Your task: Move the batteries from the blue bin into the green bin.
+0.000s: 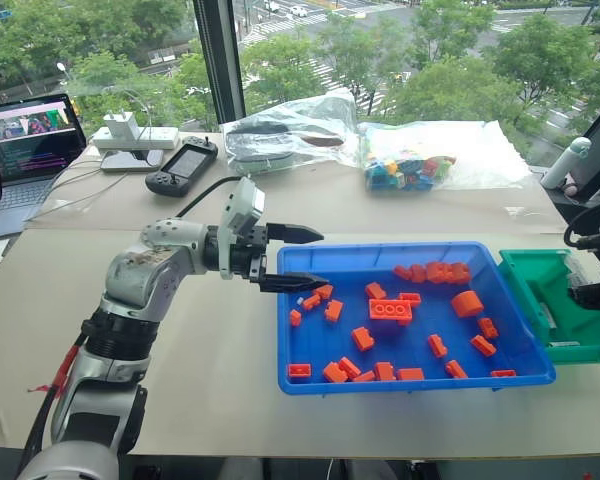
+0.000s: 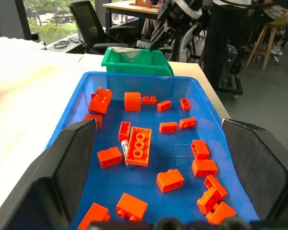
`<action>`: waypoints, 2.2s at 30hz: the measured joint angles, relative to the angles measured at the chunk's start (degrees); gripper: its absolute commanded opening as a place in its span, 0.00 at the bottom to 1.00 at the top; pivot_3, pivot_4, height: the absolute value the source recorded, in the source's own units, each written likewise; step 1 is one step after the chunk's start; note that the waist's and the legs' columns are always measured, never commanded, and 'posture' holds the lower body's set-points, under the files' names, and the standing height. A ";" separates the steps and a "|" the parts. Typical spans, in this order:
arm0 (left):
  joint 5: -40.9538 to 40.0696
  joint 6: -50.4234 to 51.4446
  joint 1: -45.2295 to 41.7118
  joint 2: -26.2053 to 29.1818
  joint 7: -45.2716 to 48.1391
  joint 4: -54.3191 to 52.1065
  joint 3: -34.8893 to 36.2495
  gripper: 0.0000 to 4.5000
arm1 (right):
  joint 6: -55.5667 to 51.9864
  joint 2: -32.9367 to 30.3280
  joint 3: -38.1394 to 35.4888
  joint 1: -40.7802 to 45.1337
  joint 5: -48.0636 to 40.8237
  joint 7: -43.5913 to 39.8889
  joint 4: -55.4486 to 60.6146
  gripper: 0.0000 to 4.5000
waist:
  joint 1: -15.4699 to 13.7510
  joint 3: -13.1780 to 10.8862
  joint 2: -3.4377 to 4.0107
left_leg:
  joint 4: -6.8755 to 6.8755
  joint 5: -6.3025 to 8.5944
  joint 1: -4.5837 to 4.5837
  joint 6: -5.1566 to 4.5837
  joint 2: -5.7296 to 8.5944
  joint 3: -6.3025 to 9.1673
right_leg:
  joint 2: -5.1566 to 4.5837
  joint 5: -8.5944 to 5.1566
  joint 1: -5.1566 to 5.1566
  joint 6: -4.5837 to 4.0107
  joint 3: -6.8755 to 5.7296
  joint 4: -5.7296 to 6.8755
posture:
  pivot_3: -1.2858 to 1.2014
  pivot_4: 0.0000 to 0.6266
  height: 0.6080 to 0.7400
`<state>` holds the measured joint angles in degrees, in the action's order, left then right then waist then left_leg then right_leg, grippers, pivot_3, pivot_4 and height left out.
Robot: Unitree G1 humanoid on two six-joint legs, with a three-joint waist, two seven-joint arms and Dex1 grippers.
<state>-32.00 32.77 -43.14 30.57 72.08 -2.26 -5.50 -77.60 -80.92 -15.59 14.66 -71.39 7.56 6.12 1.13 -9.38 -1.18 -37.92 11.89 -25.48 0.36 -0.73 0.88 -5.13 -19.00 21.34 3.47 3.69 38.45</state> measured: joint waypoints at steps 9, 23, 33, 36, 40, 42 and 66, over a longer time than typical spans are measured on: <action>0.00 -0.22 -0.24 -0.30 -0.64 0.00 0.71 1.00 | -1.01 4.47 -0.49 -1.50 12.85 -2.67 1.43 0.61 | -0.24 0.00 0.01 | -0.02 0.00 0.00 0.00 0.02 -0.01 | -0.01 0.00 -0.01 0.01 0.00 0.01 | 0.52 0.24 0.94; 0.40 -0.25 -0.28 1.01 -0.34 -0.04 0.66 1.00 | -5.37 11.43 0.05 16.59 13.94 -14.13 12.37 1.00 | 0.26 0.01 0.02 | -0.01 0.00 0.08 0.00 -0.01 0.04 | 0.05 0.00 -0.02 0.01 0.02 0.06 | 0.52 0.24 0.94; 1.15 -0.62 1.28 1.85 -0.67 -0.16 0.44 1.00 | 18.90 15.52 15.98 7.48 30.56 -28.61 25.36 1.00 | -0.30 0.01 0.02 | -0.08 0.00 -0.01 0.01 0.10 0.14 | -0.06 0.02 -0.04 0.04 -0.09 0.17 | 0.52 0.24 0.94; 1.15 -0.62 1.86 2.26 -0.57 -0.66 0.44 1.00 | 17.90 18.00 15.72 8.13 26.57 -35.62 23.26 1.00 | 0.03 0.01 0.01 | -0.11 0.00 0.03 0.01 0.01 0.16 | 0.05 0.02 -0.04 0.03 -0.09 0.16 | 0.52 0.24 0.94; 1.62 -1.28 3.32 3.04 -0.33 -0.89 0.15 1.00 | 17.79 20.33 15.46 8.50 24.13 -41.13 22.51 1.00 | 0.21 0.01 0.01 | -0.14 0.00 0.04 0.01 0.03 0.18 | 0.03 0.02 -0.05 0.03 -0.09 0.45 | 0.52 0.24 0.94; 2.03 -1.78 3.72 3.23 -0.06 -0.91 -0.18 1.00 | 18.08 20.20 16.44 9.65 25.89 -42.95 21.78 1.00 | 0.07 0.00 0.01 | -0.16 0.00 0.04 0.01 0.04 0.19 | 0.03 0.02 -0.05 0.03 -0.10 0.44 | 0.52 0.24 0.94; 2.91 -2.90 4.66 3.82 -0.44 -1.56 -0.97 1.00 | 35.05 23.29 35.43 15.67 52.60 -64.22 6.69 0.52 | -0.03 0.00 0.01 | -0.23 0.00 0.05 0.01 0.06 0.21 | 0.02 0.02 -0.02 0.03 -0.11 0.50 | 0.52 0.24 0.94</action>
<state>-29.09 29.87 -38.48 34.39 71.63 -3.81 -6.47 -42.55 -57.63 19.84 30.33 -18.79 -56.66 12.80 1.11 -9.38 -1.17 -38.14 11.88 -25.43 0.37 -0.67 1.09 -5.10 -18.98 21.32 3.49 3.58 38.94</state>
